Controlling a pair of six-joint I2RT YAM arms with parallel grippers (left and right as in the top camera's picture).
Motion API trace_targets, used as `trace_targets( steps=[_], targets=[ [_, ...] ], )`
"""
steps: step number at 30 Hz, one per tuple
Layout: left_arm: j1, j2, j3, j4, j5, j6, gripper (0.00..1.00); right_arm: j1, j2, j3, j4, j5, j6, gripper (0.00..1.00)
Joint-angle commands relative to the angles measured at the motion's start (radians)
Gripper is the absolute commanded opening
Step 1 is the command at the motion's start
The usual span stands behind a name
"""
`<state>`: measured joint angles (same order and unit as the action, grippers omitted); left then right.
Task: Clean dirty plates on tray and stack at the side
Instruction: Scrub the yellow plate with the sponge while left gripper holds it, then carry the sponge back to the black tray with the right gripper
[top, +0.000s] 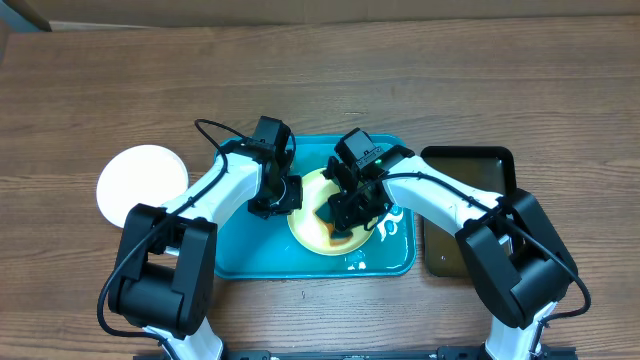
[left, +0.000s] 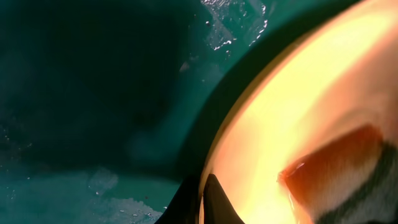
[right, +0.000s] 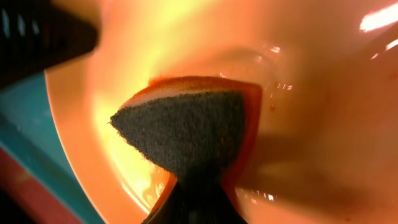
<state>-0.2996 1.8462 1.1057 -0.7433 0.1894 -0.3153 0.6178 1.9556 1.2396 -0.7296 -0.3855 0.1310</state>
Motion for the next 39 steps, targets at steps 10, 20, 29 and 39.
trace_targets(
  steps=[10, 20, 29, 39],
  targets=[
    [0.004, 0.045, -0.022, -0.01, -0.066, -0.007, 0.04, -0.11, 0.01, 0.031, 0.085, 0.414, 0.082, 0.14],
    [0.005, 0.045, -0.022, -0.011, -0.066, -0.007, 0.04, -0.155, 0.01, 0.031, -0.199, 0.395, 0.083, 0.08],
    [0.005, 0.045, -0.022, -0.009, -0.066, -0.008, 0.04, -0.147, 0.008, 0.032, -0.212, 0.017, 0.074, 0.06],
    [0.005, 0.045, -0.022, -0.009, -0.066, -0.008, 0.04, -0.084, 0.008, 0.032, -0.187, 0.003, 0.11, 0.04]
  ],
)
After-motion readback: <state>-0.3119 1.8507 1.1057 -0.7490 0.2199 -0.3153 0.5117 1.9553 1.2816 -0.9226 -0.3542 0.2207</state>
